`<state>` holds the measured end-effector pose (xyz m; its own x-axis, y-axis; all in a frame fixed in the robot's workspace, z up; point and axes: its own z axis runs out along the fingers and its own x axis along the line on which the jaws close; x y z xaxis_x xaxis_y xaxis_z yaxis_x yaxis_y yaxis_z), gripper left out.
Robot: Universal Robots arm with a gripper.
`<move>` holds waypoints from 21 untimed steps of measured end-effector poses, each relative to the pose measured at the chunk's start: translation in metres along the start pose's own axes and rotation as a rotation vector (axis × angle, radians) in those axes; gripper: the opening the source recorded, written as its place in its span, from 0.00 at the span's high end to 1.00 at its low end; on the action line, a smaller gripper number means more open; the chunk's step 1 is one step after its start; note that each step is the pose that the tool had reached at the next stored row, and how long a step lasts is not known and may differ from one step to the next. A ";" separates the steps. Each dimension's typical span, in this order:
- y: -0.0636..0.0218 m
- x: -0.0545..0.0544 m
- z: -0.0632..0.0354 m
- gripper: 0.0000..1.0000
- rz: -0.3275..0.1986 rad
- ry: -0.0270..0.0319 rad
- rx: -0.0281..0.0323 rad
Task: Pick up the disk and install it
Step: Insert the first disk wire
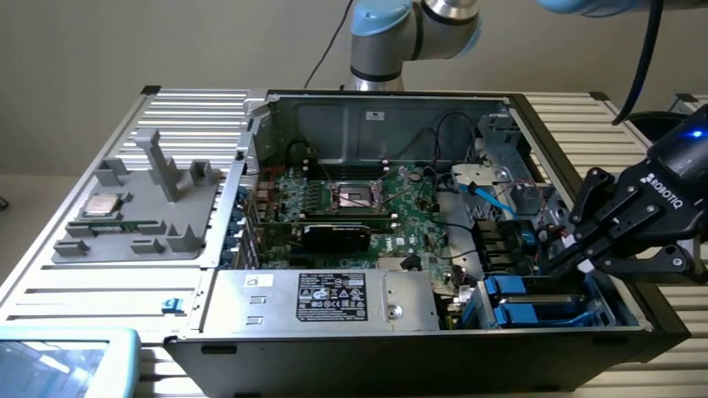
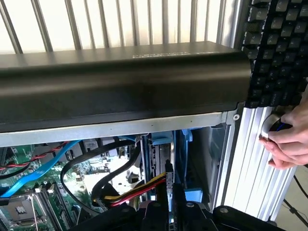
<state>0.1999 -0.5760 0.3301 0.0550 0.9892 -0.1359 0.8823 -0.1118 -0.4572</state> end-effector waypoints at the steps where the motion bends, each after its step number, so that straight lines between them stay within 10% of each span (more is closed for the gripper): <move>1: 0.0005 0.001 0.0001 0.84 0.002 0.0008 0.0014; 12: 0.0095 0.009 0.0005 0.84 0.012 0.0045 0.0211; 21: 0.0119 0.010 0.0050 0.84 0.013 0.0048 0.0214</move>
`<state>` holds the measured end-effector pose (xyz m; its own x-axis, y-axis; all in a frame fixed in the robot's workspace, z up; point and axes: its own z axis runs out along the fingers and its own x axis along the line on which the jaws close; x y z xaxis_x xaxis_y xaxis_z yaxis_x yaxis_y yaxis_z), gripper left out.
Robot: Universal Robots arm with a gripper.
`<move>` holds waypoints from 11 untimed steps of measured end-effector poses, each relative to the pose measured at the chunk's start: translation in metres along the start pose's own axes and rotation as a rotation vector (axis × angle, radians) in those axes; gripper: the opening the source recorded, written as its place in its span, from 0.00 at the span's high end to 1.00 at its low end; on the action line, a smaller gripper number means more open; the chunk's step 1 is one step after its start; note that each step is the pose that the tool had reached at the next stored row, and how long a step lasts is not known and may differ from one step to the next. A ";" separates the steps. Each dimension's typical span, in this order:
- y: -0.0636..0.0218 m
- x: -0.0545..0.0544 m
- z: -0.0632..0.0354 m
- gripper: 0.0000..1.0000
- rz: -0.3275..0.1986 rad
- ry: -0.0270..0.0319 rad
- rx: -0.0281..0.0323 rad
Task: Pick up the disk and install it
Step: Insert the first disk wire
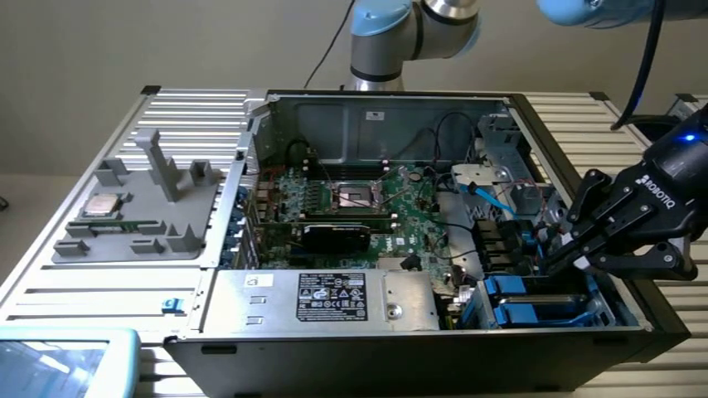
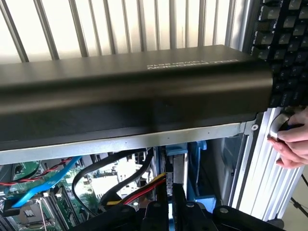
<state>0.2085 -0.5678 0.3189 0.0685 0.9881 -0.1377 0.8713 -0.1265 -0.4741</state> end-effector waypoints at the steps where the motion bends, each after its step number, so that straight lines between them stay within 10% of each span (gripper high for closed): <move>1: 0.0002 0.000 0.0005 0.84 0.000 -0.0001 -0.0001; 11: 0.0029 0.002 0.0010 0.84 0.005 0.0025 0.0020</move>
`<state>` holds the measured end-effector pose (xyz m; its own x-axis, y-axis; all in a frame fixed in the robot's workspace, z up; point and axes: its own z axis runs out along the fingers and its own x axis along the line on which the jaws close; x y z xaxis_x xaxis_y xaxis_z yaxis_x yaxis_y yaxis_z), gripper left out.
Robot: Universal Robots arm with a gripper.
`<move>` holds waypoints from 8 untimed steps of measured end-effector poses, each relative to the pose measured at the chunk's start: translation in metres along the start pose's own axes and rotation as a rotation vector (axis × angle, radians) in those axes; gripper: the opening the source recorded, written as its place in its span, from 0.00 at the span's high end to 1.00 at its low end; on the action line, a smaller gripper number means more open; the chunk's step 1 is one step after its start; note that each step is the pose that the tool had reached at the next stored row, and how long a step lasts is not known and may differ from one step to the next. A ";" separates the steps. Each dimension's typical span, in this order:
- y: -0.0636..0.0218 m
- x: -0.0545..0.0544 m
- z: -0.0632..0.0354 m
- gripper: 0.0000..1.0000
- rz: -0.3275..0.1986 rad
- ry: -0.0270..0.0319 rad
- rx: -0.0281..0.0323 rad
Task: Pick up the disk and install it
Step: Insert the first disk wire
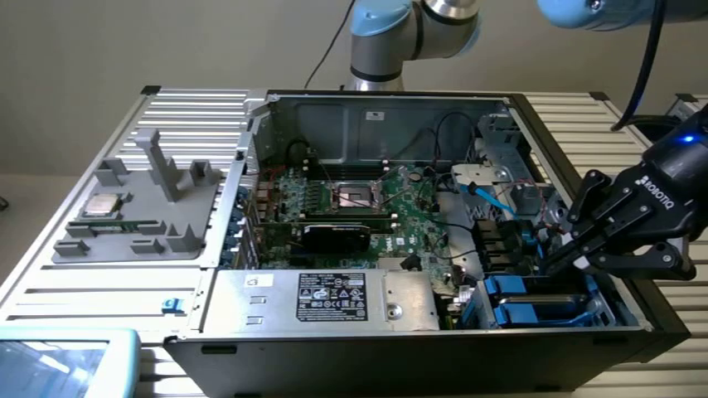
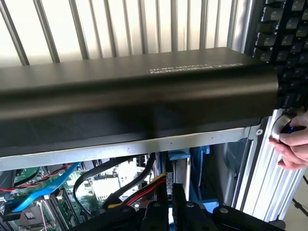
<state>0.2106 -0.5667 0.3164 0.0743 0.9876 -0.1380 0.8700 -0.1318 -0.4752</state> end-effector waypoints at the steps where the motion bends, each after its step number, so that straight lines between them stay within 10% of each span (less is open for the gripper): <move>1: 0.0002 0.000 0.0004 0.84 0.003 0.0014 0.0004; 8: 0.0026 0.000 0.0044 0.84 0.019 0.0104 0.0029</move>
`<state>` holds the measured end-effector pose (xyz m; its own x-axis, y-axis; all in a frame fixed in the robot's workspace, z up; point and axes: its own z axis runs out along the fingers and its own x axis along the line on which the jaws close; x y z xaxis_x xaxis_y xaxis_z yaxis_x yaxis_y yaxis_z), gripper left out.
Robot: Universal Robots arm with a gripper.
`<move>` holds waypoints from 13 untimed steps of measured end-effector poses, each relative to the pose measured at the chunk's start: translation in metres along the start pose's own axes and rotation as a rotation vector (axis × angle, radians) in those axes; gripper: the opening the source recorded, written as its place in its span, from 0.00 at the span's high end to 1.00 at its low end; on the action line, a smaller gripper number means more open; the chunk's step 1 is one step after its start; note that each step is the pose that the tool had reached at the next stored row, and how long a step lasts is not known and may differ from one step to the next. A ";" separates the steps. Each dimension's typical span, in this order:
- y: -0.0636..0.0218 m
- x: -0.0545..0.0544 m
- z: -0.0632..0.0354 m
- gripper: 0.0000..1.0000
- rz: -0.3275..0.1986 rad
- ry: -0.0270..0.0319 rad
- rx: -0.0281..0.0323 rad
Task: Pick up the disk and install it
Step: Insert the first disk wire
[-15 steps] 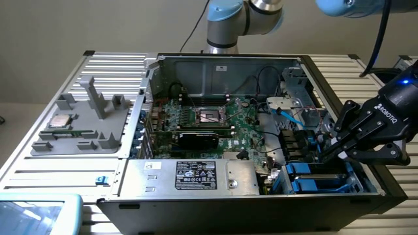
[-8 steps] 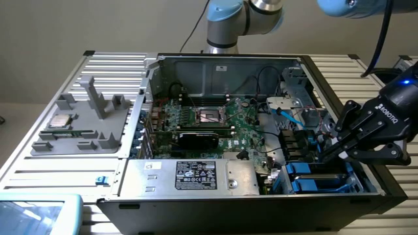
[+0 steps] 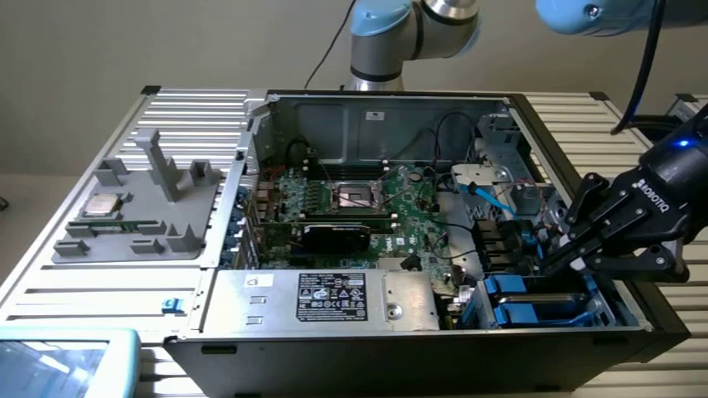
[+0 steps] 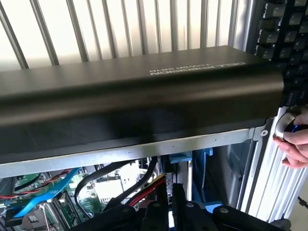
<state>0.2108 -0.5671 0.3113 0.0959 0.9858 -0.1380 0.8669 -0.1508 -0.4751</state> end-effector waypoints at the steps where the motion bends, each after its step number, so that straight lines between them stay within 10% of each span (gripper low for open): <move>1: 0.0003 0.000 0.0005 0.84 0.002 0.0007 0.0002; 13: 0.0011 0.000 0.0020 0.84 0.004 0.0027 0.0007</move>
<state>0.2107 -0.5679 0.3091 0.1011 0.9853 -0.1378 0.8661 -0.1553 -0.4751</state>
